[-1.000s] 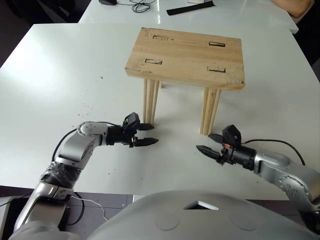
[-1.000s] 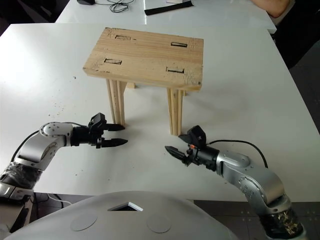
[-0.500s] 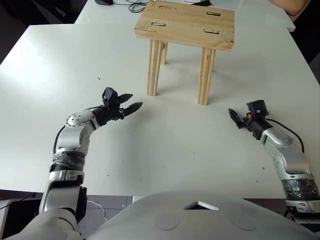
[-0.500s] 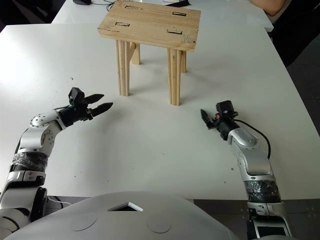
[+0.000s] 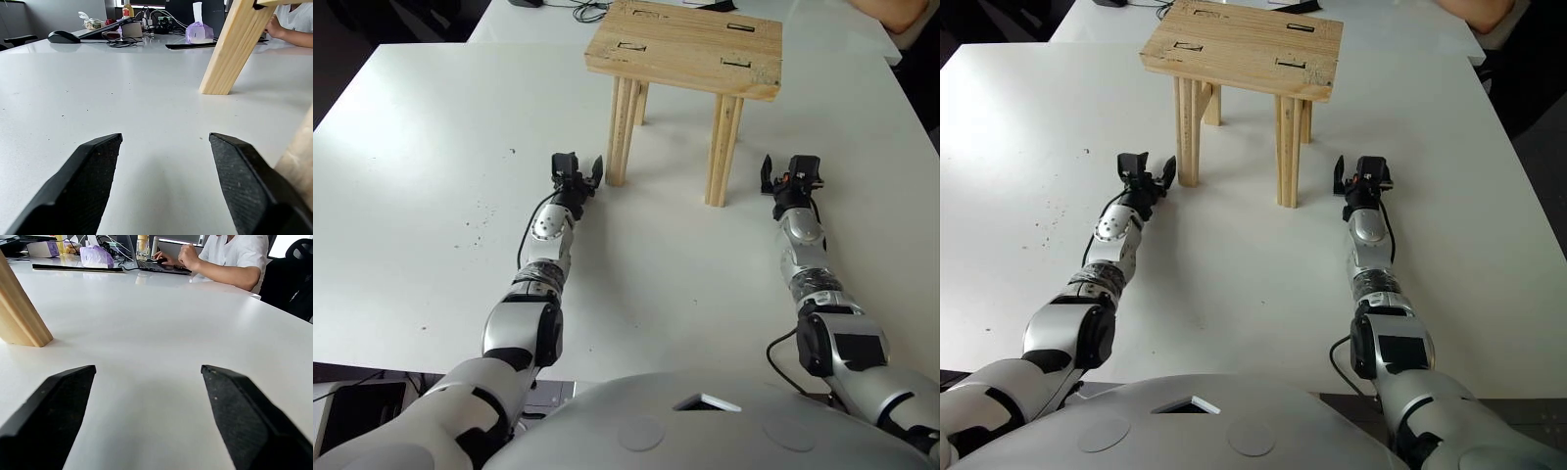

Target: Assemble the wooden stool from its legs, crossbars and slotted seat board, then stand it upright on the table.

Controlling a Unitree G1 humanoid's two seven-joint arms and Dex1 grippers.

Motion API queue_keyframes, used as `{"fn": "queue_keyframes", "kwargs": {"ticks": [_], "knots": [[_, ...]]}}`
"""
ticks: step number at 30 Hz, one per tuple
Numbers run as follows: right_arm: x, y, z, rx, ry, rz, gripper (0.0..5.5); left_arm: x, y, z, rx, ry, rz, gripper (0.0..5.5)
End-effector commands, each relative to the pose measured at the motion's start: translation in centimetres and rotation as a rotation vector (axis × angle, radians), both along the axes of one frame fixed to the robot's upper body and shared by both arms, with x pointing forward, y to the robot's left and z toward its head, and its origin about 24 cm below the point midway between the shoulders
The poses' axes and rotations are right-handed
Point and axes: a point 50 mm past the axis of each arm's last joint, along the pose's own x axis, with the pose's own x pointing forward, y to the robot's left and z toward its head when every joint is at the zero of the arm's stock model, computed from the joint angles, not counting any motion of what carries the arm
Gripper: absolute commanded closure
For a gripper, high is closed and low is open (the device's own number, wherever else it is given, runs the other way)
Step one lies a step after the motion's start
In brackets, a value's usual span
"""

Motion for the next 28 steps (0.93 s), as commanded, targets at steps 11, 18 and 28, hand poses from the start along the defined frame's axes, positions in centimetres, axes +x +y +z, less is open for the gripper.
{"fn": "queue_keyframes", "kwargs": {"ticks": [11,18,28], "knots": [[1.2,0.9,1.3,-0.029,-0.088,0.022,1.53,0.6,-0.6,0.7,0.0,-0.038,0.021,2.2],[1.3,1.4,0.8,-0.023,-0.039,0.03,1.53,0.3,-2.3,-0.2,0.032,0.0,0.01,2.2],[1.1,1.2,0.3,0.11,-0.031,-0.059,1.53,0.8,-4.2,0.3,0.018,-0.01,-0.013,2.2]]}}
